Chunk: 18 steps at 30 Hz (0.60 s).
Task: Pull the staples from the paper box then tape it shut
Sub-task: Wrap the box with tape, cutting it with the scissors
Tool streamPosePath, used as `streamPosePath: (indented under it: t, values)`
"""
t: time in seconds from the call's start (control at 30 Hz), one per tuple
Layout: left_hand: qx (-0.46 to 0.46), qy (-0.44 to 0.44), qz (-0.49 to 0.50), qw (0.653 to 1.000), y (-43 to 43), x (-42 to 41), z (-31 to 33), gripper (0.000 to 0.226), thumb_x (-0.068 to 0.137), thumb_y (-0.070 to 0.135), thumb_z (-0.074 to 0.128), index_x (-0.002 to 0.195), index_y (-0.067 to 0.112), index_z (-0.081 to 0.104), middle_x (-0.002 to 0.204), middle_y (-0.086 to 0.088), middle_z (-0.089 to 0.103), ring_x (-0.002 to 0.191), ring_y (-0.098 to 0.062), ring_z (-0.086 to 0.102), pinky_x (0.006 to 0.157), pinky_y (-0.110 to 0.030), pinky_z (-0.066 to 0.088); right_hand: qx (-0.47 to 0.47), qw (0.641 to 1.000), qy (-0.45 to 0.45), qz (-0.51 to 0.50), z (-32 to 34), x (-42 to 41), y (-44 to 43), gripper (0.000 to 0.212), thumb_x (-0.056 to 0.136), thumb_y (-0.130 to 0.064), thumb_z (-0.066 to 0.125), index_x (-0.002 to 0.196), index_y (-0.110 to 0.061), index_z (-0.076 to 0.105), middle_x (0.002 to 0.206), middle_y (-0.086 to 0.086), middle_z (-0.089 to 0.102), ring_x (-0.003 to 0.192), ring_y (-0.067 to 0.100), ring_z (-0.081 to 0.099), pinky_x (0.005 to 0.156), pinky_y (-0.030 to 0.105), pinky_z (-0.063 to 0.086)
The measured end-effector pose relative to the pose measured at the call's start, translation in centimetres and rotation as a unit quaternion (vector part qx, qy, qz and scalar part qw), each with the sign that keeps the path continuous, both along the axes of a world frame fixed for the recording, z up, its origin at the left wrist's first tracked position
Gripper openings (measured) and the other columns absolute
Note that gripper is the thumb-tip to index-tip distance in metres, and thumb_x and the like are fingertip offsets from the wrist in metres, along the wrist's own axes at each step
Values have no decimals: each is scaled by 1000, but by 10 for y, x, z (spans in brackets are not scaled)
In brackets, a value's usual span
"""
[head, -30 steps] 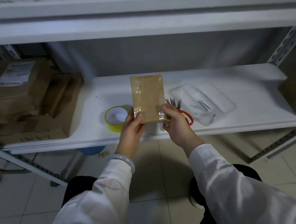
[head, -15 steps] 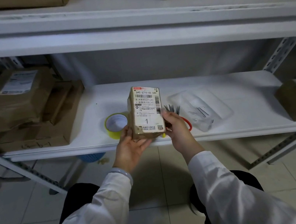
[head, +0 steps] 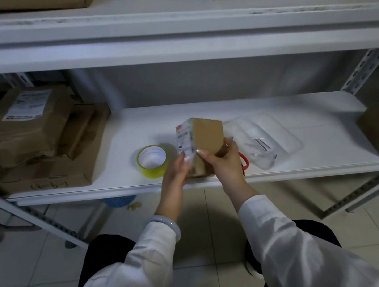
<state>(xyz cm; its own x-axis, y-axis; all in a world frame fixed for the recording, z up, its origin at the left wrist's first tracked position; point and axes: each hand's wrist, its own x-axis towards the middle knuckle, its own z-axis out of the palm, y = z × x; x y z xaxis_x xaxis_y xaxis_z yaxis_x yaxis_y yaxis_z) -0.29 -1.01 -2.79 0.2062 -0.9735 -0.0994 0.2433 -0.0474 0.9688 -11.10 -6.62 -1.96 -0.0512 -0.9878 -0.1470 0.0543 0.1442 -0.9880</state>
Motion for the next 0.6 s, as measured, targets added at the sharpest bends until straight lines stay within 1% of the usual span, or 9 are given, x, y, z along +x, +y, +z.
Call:
streamPosePath:
  t: [0.1,0.17,0.23,0.3,0.33,0.37,0.43,0.47,0.6]
  values:
    - [-2,21,1,1000,-2,1,-5,31,87,21,61,118,23,58,112,7,68,106,-7,63,88,-20,49,-34,997,-70,10,5,0,3,27,87,-7,63,112,-16,57,98,-3,63,97,19,61,85,30,51]
    - [40,122,34,991,-5,5,-6,32,90,21,57,122,18,55,116,1,65,107,-17,62,91,-29,49,0,992,-120,48,9,-6,2,17,95,-15,53,108,-18,63,99,-4,64,99,17,58,84,29,48]
    - [83,248,43,964,-6,9,-6,31,95,26,46,123,17,53,119,-7,62,105,-22,61,88,-34,51,36,987,-141,71,7,-12,-1,20,97,-23,49,111,-25,62,113,-7,61,107,15,54,88,30,45]
    - [101,305,34,946,-6,11,-6,37,96,34,38,124,15,52,118,-9,63,104,-25,61,81,-38,55,58,985,-152,55,3,-14,-3,34,93,-18,55,126,-26,54,128,-6,53,119,16,49,95,33,42]
    - [106,313,32,943,-6,11,-8,40,96,38,36,126,15,51,116,-9,63,103,-26,61,79,-39,55,61,985,-151,53,-1,-14,-4,39,92,-14,57,128,-25,52,126,-6,55,118,18,51,93,36,43]
    - [107,317,29,942,-6,11,-9,43,96,40,34,127,15,50,115,-9,64,103,-27,61,79,-41,54,54,986,-148,60,-3,-13,-5,37,91,-10,58,125,-25,55,118,-7,61,111,20,56,84,37,45]
    - [108,312,32,944,-6,11,-8,44,96,41,34,127,15,50,114,-9,64,103,-27,61,80,-41,50,31,986,-141,79,-2,-12,-4,29,92,-7,55,111,-27,61,94,-13,71,89,19,60,66,35,42]
    - [105,308,34,945,-6,11,-8,41,96,40,34,126,16,50,112,-8,64,103,-27,61,81,-41,50,29,988,-129,76,-3,-12,-5,27,92,-6,54,109,-27,62,88,-14,71,84,17,59,65,34,42]
    - [102,235,45,966,-10,9,-6,32,96,34,42,123,19,50,109,-2,65,103,-20,61,79,-32,51,46,996,-62,45,1,-9,-5,23,94,-13,54,115,-18,62,95,-8,65,93,15,61,86,29,50]
